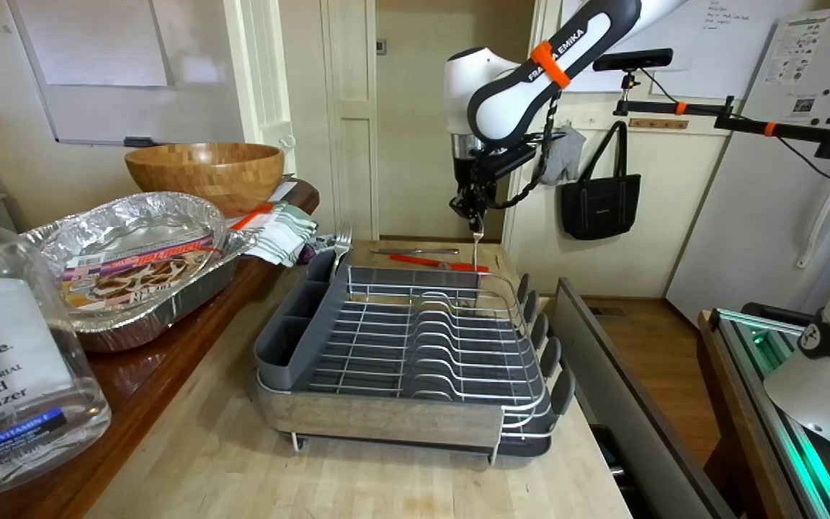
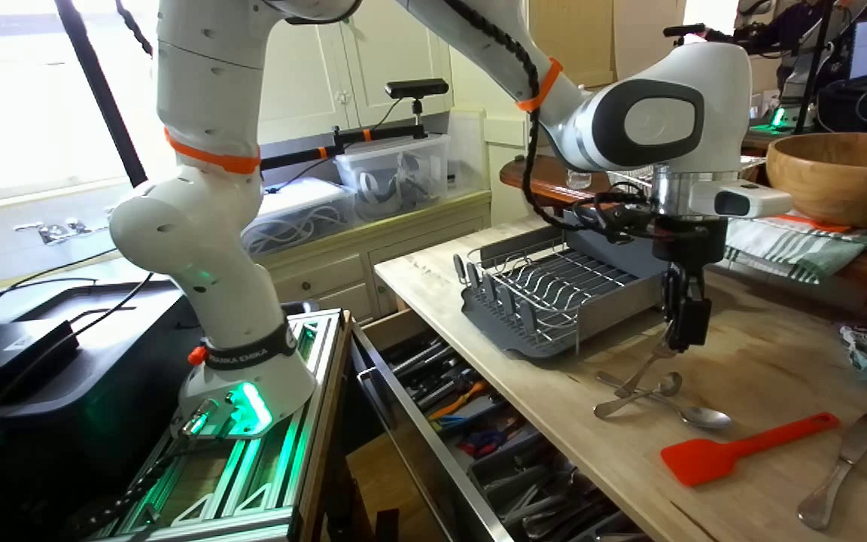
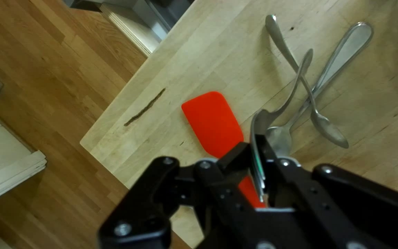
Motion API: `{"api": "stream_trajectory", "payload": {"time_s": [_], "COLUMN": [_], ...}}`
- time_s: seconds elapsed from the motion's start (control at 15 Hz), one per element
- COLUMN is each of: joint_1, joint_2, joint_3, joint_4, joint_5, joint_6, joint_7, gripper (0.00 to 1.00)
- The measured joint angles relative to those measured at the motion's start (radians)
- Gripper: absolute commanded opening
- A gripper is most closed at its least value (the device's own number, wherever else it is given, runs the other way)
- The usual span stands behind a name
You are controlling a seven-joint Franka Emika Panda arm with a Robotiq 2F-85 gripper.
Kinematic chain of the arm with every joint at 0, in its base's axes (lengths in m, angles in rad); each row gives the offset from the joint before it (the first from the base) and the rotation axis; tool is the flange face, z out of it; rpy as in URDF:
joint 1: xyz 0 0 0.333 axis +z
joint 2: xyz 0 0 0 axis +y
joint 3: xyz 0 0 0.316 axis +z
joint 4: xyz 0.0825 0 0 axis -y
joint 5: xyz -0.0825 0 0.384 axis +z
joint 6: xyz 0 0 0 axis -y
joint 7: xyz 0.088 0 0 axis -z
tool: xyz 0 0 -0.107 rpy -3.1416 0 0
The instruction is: Take one silver fork from the dish rack and put it on the right side of the countertop.
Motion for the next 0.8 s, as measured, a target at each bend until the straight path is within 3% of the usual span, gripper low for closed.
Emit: {"api": "stream_trajectory", "payload": {"time_s": [0.8], "joint_1": [0.0], "joint_2": [0.099], "joint_3": [-0.002], "joint_4": [-0.005], "joint_5": [0.021], "joint_6": [0.117], "joint_7": [0.01], "gripper": [0.02]}}
